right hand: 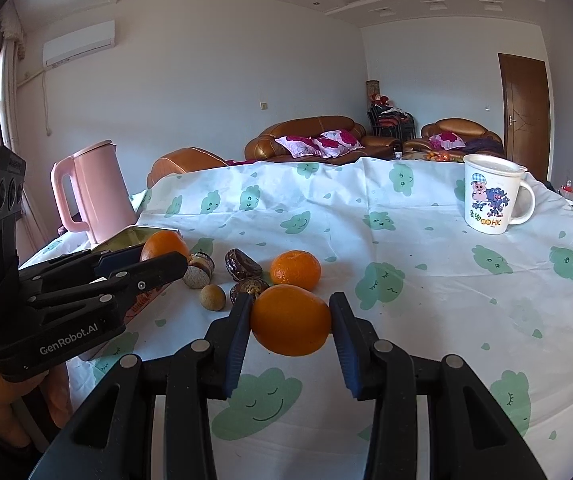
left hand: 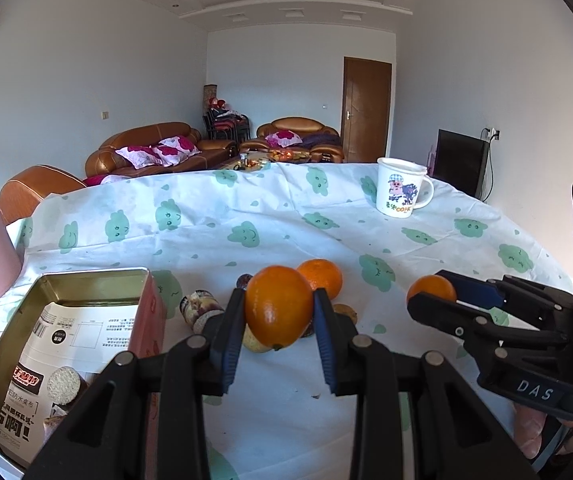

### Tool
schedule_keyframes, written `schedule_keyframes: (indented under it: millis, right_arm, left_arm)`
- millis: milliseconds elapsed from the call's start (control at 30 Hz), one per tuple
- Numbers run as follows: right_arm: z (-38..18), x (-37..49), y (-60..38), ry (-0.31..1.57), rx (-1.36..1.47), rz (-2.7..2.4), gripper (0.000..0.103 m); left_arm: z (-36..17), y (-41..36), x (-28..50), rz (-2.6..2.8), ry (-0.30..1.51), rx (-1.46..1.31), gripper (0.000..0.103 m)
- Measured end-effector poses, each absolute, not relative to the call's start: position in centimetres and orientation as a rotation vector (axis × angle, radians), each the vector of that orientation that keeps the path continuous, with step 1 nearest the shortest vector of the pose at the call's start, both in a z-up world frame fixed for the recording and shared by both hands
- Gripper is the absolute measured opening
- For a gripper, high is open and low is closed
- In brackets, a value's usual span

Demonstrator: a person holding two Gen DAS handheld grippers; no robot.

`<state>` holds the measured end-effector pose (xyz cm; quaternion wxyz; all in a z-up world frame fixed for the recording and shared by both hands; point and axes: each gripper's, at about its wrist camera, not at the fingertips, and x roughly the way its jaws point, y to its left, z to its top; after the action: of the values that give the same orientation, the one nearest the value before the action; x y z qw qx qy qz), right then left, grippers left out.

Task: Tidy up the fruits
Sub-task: 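Carry both oranges in the two tools and lower them into the tin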

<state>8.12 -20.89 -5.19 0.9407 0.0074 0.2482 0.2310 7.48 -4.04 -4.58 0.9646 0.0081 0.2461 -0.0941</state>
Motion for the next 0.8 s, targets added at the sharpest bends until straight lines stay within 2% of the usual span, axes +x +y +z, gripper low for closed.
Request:
schedule_keyframes:
  millis: [800]
  right_arm:
    - [-4.7,6.9,-21.2,0.422,0.017,0.461,0.042]
  left_arm:
    - [-3.8,-3.8,5.7,-0.158,0.398,0.018,0.035]
